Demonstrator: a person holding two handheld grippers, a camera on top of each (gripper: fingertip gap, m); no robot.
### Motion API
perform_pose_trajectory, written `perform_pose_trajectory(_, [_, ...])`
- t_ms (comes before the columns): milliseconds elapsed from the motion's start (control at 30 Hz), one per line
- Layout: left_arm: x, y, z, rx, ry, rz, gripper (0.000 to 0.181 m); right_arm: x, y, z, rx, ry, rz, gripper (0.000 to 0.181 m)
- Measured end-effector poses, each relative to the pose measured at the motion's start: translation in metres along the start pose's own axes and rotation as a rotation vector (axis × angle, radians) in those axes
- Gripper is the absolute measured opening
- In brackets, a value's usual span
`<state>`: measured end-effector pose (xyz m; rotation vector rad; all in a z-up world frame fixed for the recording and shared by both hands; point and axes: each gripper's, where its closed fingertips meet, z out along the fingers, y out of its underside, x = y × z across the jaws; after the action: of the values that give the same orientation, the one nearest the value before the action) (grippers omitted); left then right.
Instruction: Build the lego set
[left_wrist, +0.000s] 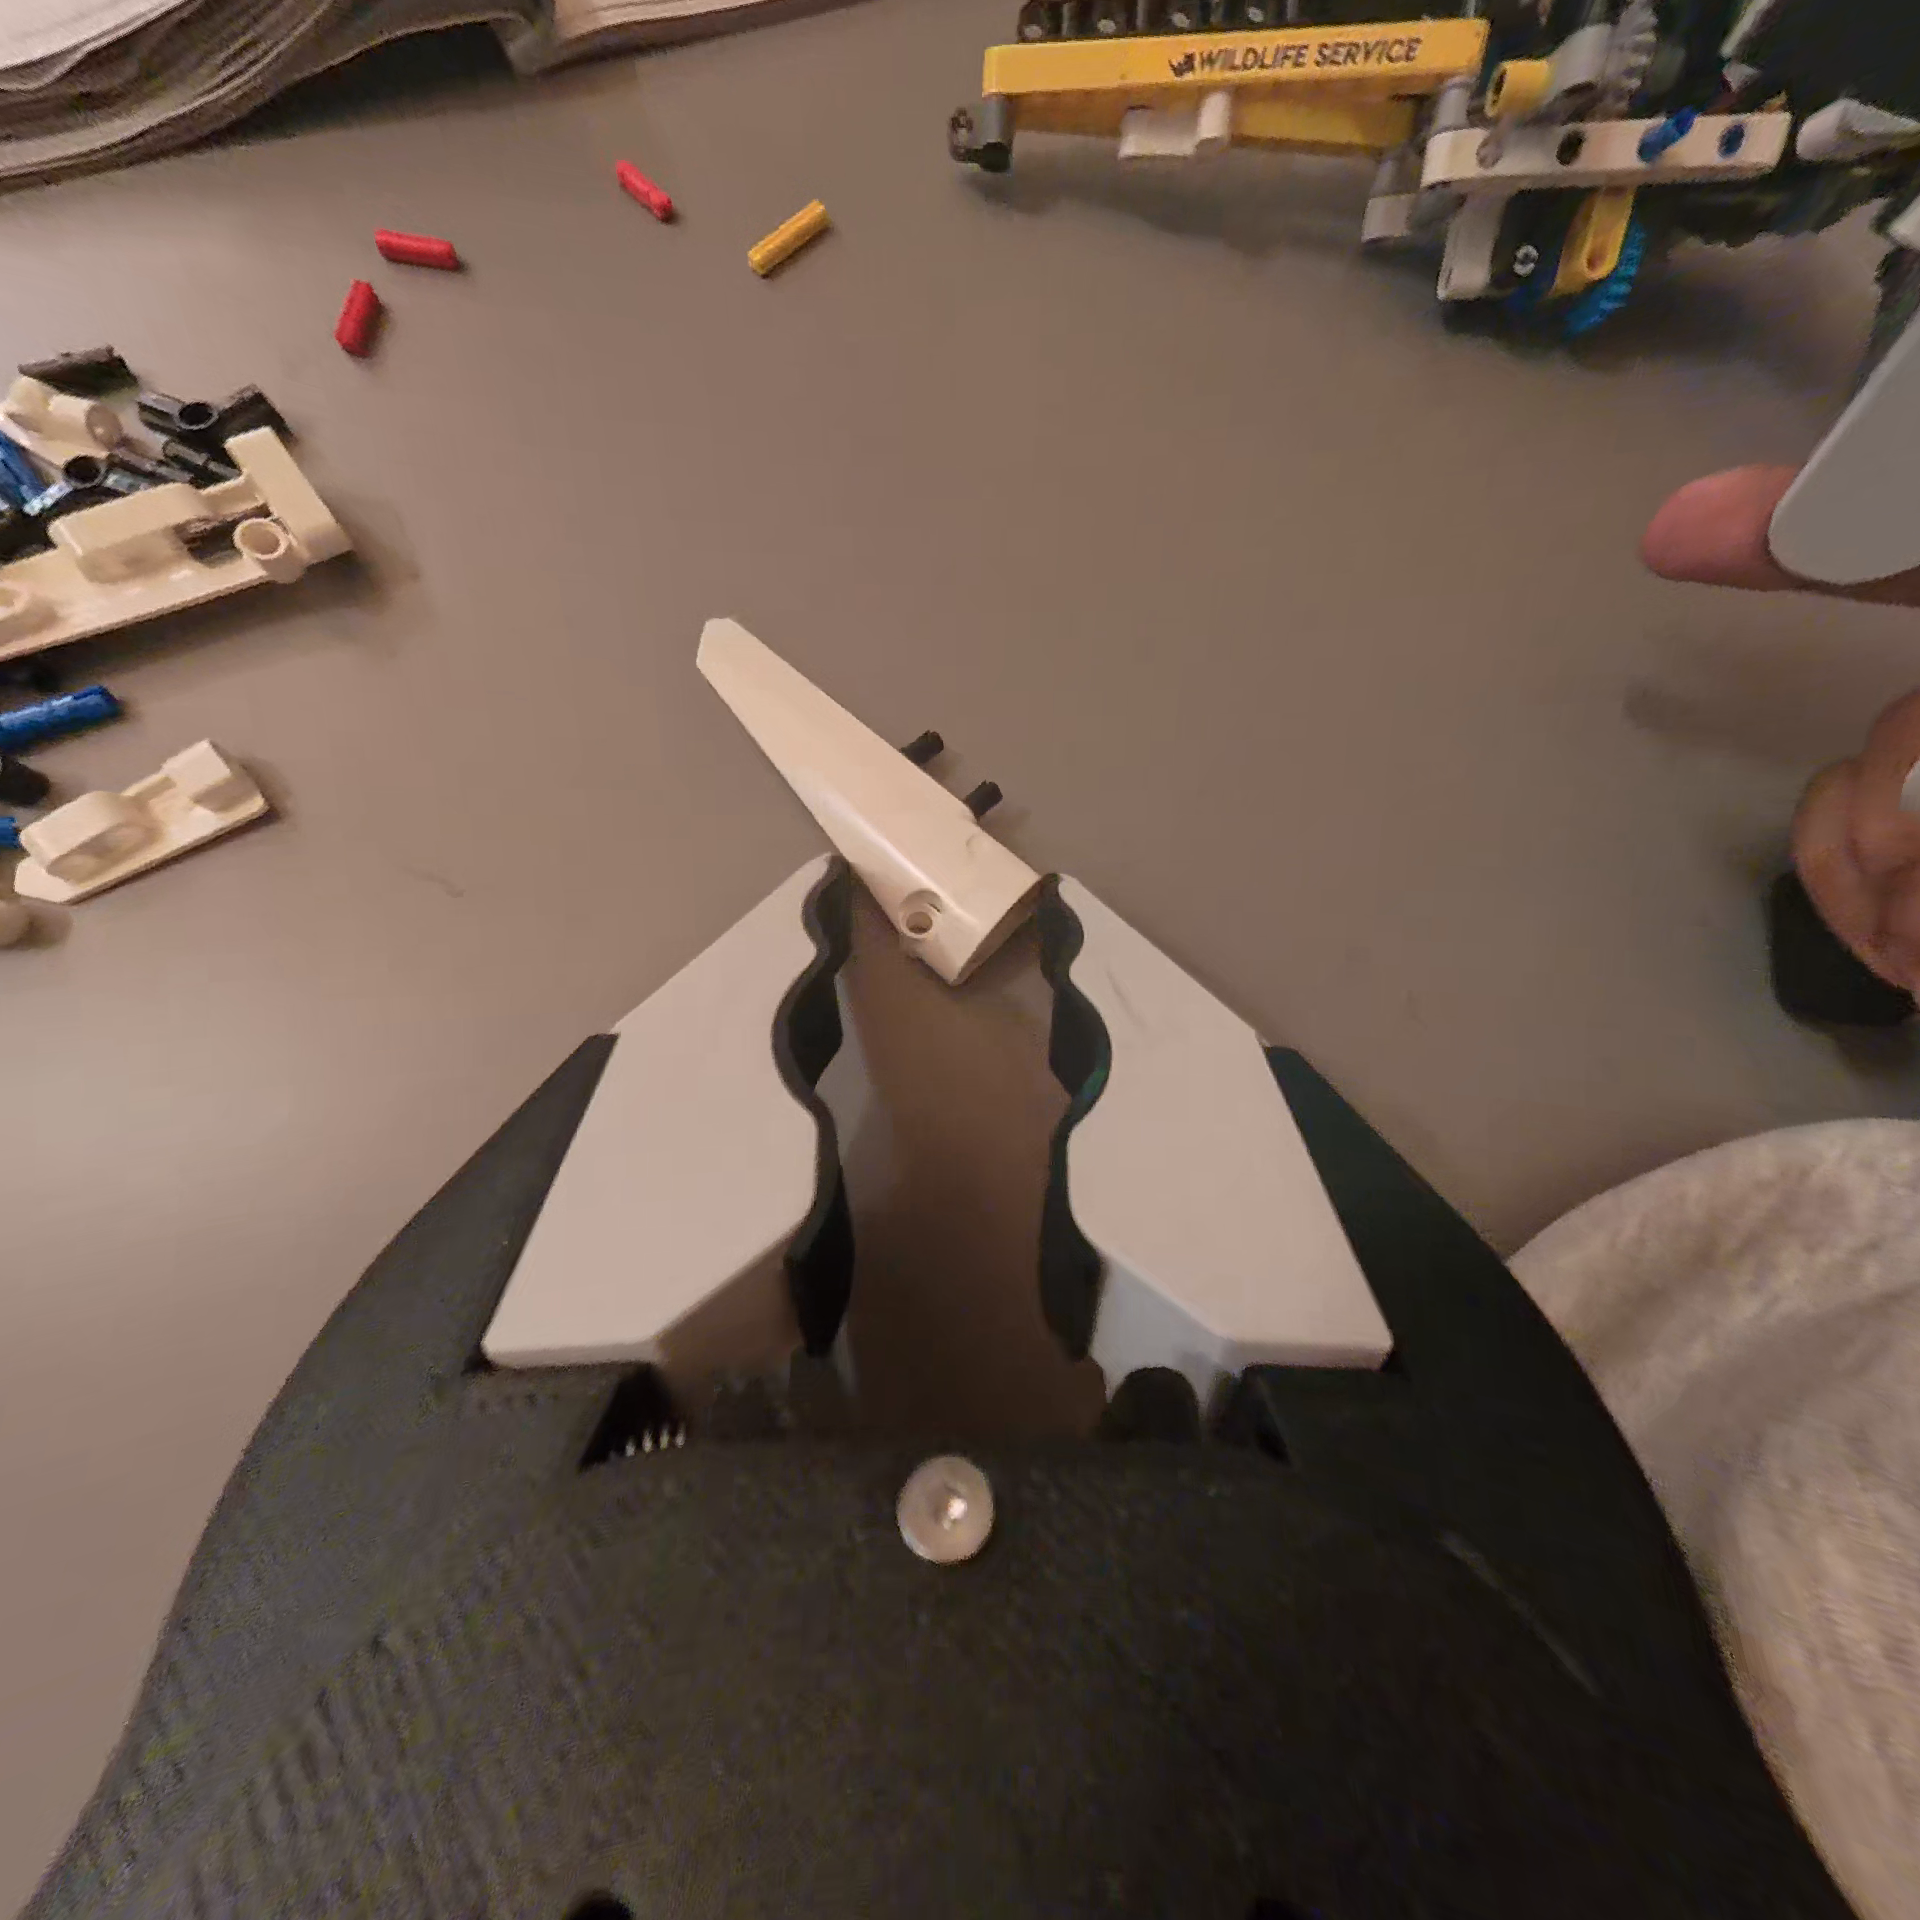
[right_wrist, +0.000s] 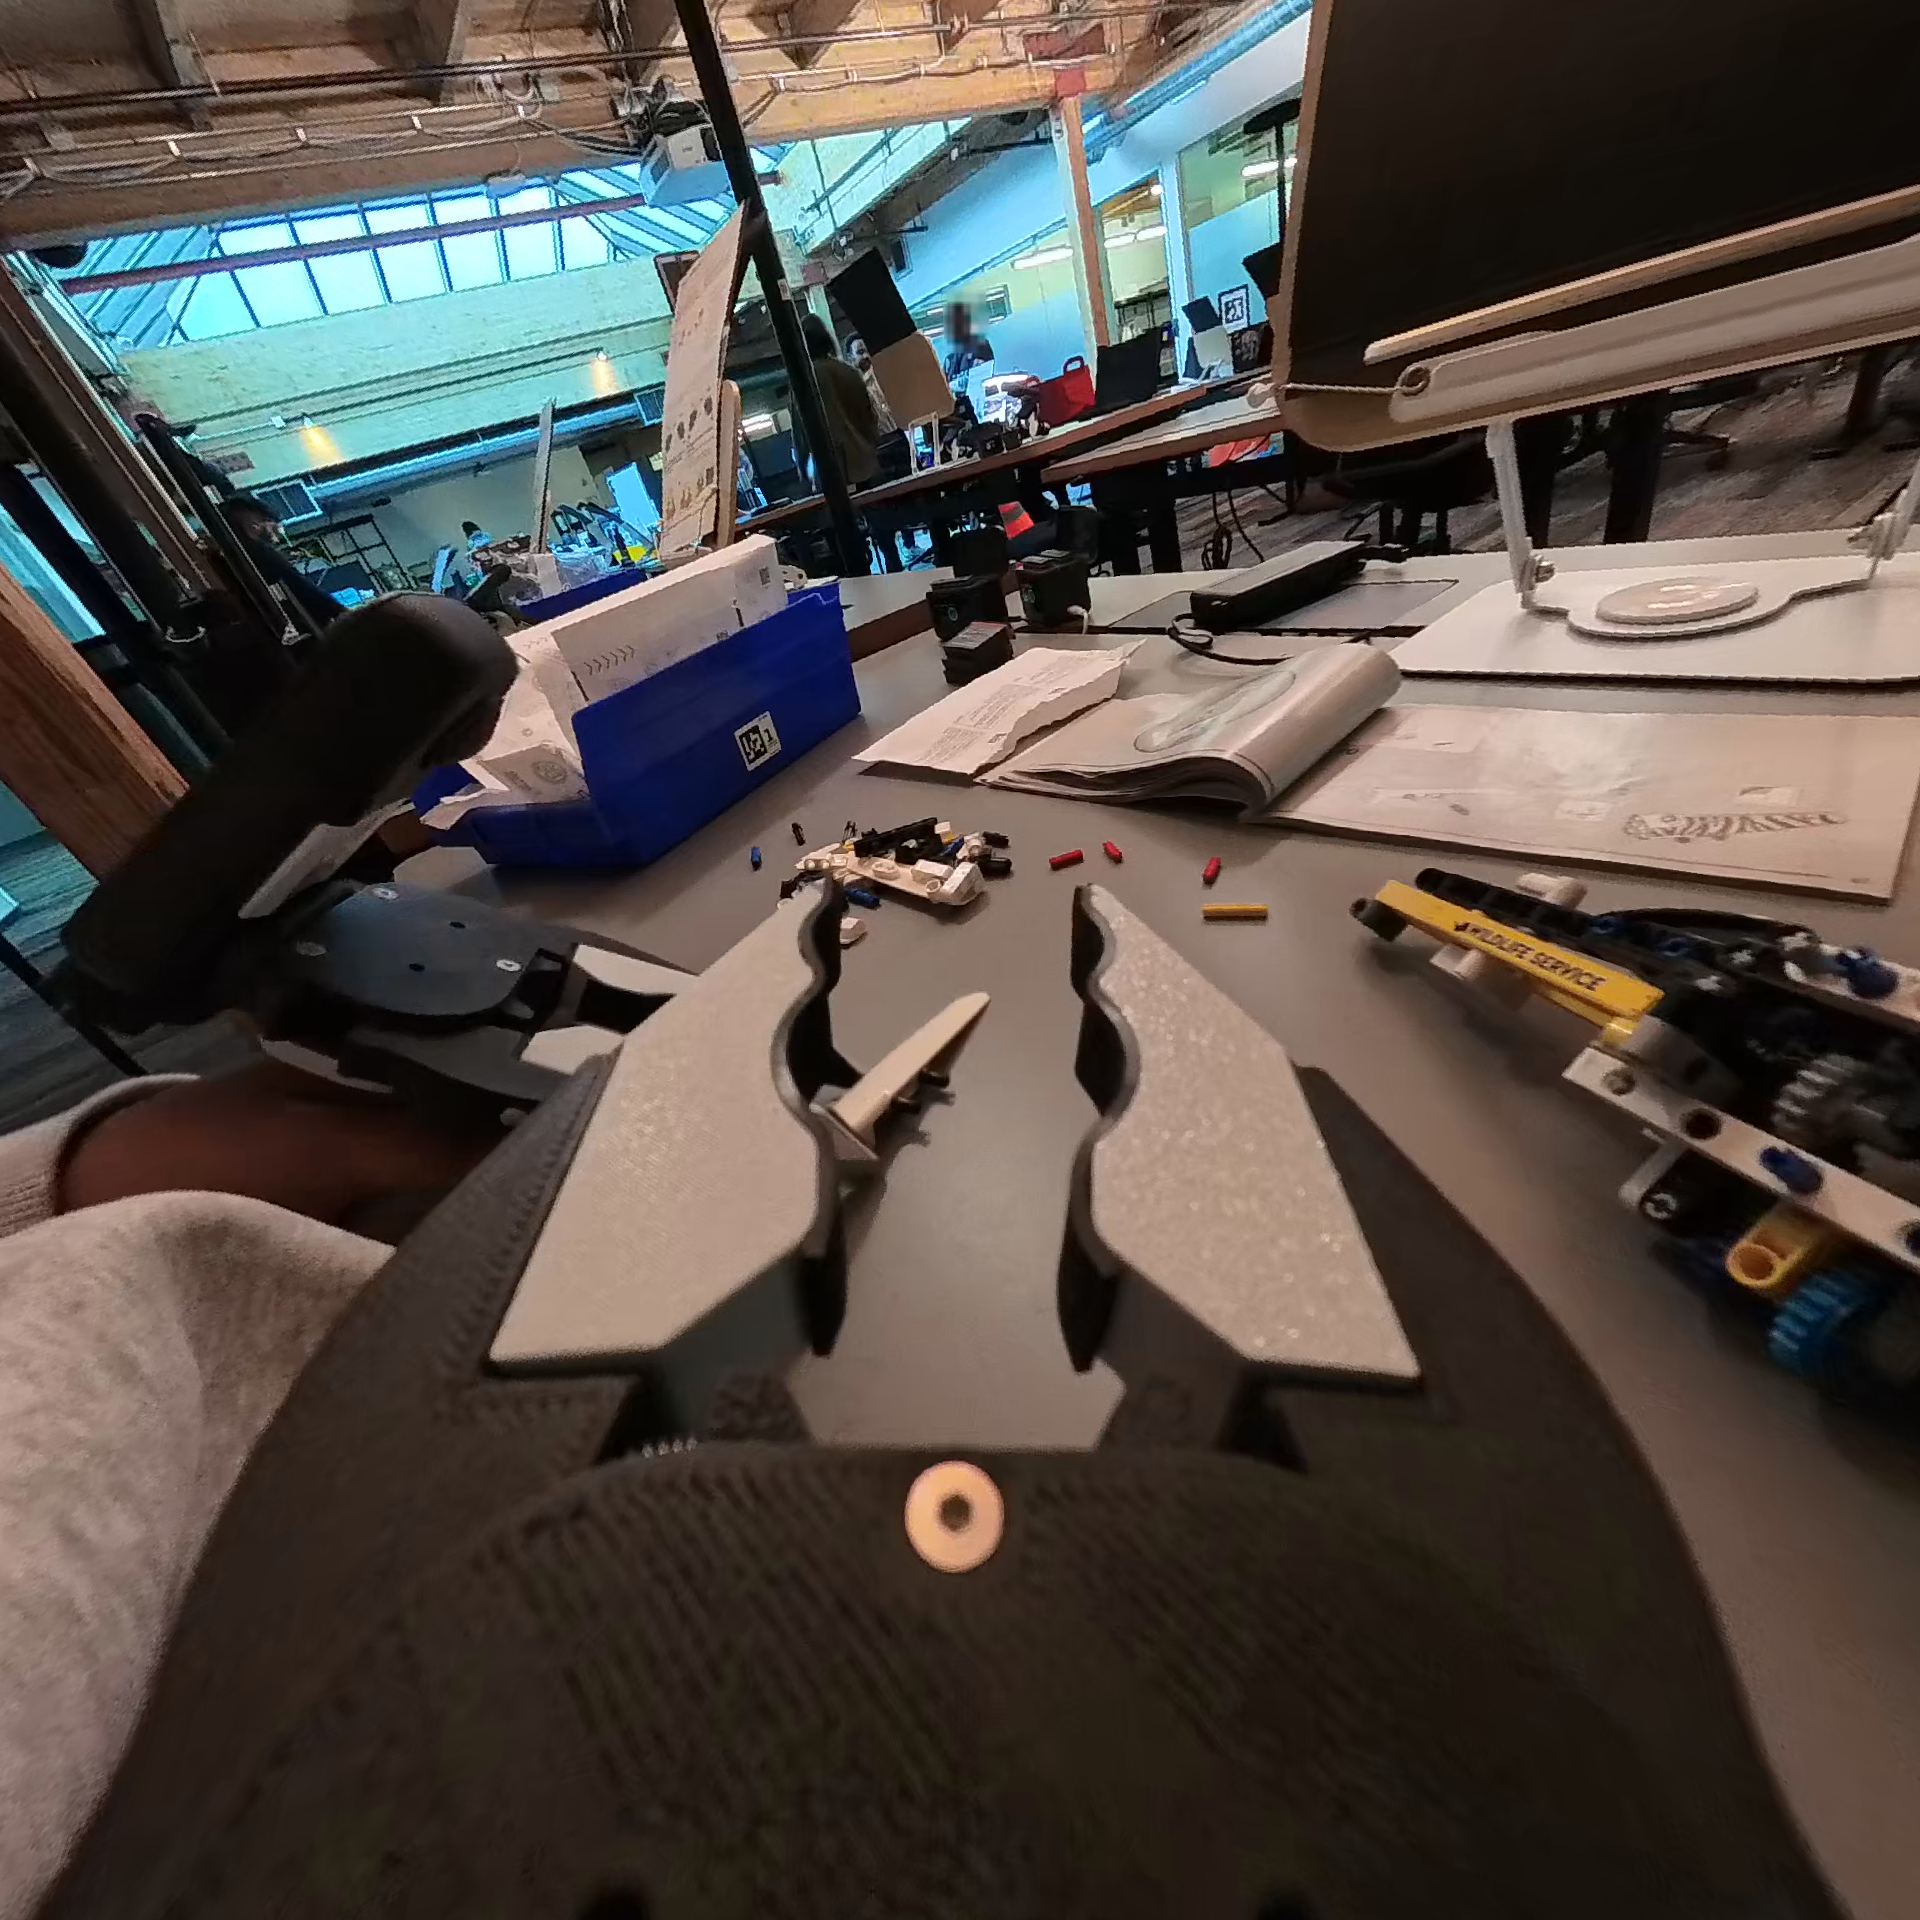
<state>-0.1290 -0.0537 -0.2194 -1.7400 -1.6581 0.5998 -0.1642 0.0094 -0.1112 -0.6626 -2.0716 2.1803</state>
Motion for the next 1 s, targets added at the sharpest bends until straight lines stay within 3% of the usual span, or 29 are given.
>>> perform_pose_trajectory(233, [0.023,0.004,-0.008,0.001,0.212,0.098,0.034,0.0,0.0,0.0,0.001,-0.003,0.0,0.043])
perform_pose_trajectory(400, [0.018,0.001,-0.013,-0.006,0.292,0.359,0.033,0.0,0.0,0.0,-0.002,-0.006,0.007,0.042])
perform_pose_trajectory(533, [0.026,0.006,-0.014,-0.051,0.48,0.59,0.034,0.0,0.0,0.0,0.002,-0.007,0.007,0.041])
perform_pose_trajectory(600, [0.035,0.011,-0.02,-0.079,0.636,0.673,0.034,-0.002,-0.004,-0.003,0.028,-0.01,-0.013,0.029])
perform_pose_trajectory(733, [0.037,0.011,-0.022,-0.153,0.801,0.743,0.034,-0.005,-0.012,-0.007,0.092,0.044,-0.198,0.022])
perform_pose_trajectory(833, [0.034,0.008,-0.017,-0.185,0.836,0.745,0.033,-0.012,-0.005,-0.003,0.052,0.052,-0.301,0.022])
perform_pose_trajectory(1000, [0.023,-0.002,-0.01,-0.167,0.735,0.647,0.035,-0.009,-0.004,-0.001,0.042,0.059,-0.282,0.023])
